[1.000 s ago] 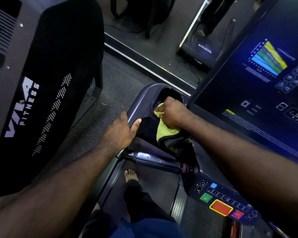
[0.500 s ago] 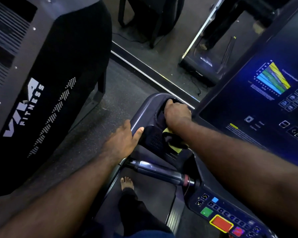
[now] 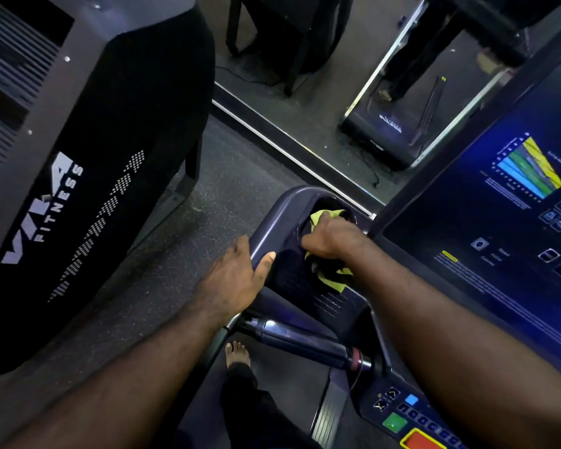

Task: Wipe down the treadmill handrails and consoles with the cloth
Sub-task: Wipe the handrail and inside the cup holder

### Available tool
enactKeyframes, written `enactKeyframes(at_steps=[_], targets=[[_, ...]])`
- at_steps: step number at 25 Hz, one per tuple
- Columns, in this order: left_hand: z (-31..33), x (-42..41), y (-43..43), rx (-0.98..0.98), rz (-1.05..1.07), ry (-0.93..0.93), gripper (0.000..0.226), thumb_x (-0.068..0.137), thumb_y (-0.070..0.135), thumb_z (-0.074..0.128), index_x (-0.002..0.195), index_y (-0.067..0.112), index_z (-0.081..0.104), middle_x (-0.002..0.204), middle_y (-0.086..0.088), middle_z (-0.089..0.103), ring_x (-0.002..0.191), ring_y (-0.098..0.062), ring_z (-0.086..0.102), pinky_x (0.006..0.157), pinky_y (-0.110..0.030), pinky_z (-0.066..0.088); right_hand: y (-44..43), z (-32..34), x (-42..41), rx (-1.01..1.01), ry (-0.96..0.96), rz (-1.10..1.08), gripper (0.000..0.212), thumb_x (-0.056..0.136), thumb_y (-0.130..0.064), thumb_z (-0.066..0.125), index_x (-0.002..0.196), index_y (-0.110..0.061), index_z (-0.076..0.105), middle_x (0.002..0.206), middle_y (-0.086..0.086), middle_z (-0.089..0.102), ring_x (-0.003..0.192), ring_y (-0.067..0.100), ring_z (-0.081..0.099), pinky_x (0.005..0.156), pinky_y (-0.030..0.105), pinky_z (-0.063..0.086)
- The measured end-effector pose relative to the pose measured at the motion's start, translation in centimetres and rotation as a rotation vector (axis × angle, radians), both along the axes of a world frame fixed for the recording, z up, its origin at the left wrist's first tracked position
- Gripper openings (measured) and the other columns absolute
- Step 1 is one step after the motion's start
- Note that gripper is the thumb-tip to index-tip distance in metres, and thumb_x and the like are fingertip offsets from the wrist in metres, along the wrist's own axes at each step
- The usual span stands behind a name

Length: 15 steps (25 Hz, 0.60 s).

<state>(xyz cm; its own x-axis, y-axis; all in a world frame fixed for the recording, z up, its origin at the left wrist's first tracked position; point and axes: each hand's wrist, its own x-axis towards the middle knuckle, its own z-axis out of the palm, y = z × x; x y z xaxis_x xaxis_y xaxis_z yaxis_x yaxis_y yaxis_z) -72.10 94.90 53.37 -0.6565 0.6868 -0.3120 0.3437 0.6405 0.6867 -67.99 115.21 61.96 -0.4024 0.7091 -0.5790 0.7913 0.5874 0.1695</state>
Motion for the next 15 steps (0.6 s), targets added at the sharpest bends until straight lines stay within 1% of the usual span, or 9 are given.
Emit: enactKeyframes(at_steps=[1,3,4,6,8,10,11,13,15], targets=[[0.0,0.0,0.0,0.004,0.000,-0.006,0.065,0.100,0.075,0.032,0.135,0.022,0.038,0.122,-0.008,0.058,0.103,-0.029,0.060,0.088,-0.049,0.054,-0.1,0.1,0.0,-0.003,-0.029,0.040,0.079,0.095,-0.049,0.055,0.157,-0.004,0.035,0.153,0.020,0.050,0.138,0.040,0.052,0.112,0.047,0.045],[0.2,0.1,-0.1,0.007,0.006,-0.004,0.063,0.100,0.076,0.032,0.133,0.023,0.039,0.121,-0.007,0.058,0.101,-0.027,0.060,0.087,-0.048,0.053,0.1,0.2,-0.9,-0.002,-0.065,0.069,0.060,0.098,-0.045,0.055,0.145,-0.007,0.055,0.145,0.016,0.060,0.130,0.037,0.059,0.111,0.049,0.048],[0.2,0.1,-0.2,0.003,0.010,-0.003,0.062,0.100,0.076,0.032,0.131,0.024,0.040,0.120,-0.007,0.058,0.100,-0.027,0.059,0.087,-0.047,0.053,0.4,-0.2,-1.4,-0.005,-0.073,0.051,0.057,0.097,-0.045,0.057,0.141,-0.009,0.059,0.143,0.014,0.062,0.129,0.037,0.060,0.111,0.051,0.048],[0.3,0.1,-0.3,-0.013,0.023,-0.017,0.064,0.099,0.077,0.032,0.134,0.024,0.040,0.123,-0.008,0.059,0.103,-0.030,0.060,0.088,-0.049,0.052,3.2,-2.3,-2.3,-0.027,-0.006,-0.022,0.054,0.089,-0.046,0.062,0.134,-0.015,0.067,0.137,0.010,0.067,0.121,0.032,0.065,0.105,0.043,0.050],[0.4,0.3,-0.2,-0.016,0.029,-0.034,0.065,0.099,0.076,0.034,0.138,0.024,0.040,0.127,-0.010,0.060,0.111,-0.034,0.061,0.093,-0.051,0.052,9.3,-7.4,-3.0,-0.107,0.117,-0.114,0.041,0.089,-0.036,0.057,0.122,-0.017,0.074,0.126,0.011,0.073,0.106,0.028,0.070,0.096,0.039,0.053],[0.3,0.3,-0.3,0.000,0.038,-0.040,0.064,0.100,0.075,0.035,0.139,0.024,0.040,0.128,-0.012,0.060,0.114,-0.036,0.061,0.094,-0.052,0.052,12.0,-10.1,-3.3,-0.259,0.274,-0.292,0.033,0.096,-0.024,0.052,0.116,-0.013,0.075,0.116,0.016,0.074,0.097,0.032,0.072,0.093,0.049,0.059],[0.3,0.2,-0.2,0.012,0.036,-0.040,0.064,0.100,0.074,0.036,0.138,0.023,0.039,0.128,-0.012,0.060,0.114,-0.036,0.061,0.094,-0.052,0.052,10.5,-8.5,-3.0,-0.289,0.348,-0.402,0.031,0.096,-0.021,0.050,0.111,-0.009,0.074,0.109,0.018,0.075,0.091,0.032,0.072,0.086,0.051,0.060],[0.3,0.1,0.2,0.024,0.025,-0.023,0.064,0.101,0.073,0.035,0.138,0.021,0.039,0.127,-0.013,0.059,0.115,-0.037,0.060,0.093,-0.051,0.051,7.9,-5.5,-2.8,-0.342,0.568,-0.611,0.024,0.101,-0.016,0.046,0.094,-0.011,0.068,0.093,0.012,0.069,0.077,0.026,0.066,0.068,0.040,0.059],[0.1,0.1,0.2,0.005,0.019,-0.018,0.067,0.101,0.073,0.033,0.140,0.019,0.037,0.131,-0.014,0.057,0.118,-0.037,0.057,0.095,-0.051,0.048,5.8,-3.5,-2.8,-0.400,0.826,-0.902,0.035,0.110,-0.014,0.032,0.095,-0.014,0.063,0.085,0.005,0.060,0.074,0.018,0.060,0.059,0.029,0.059]])
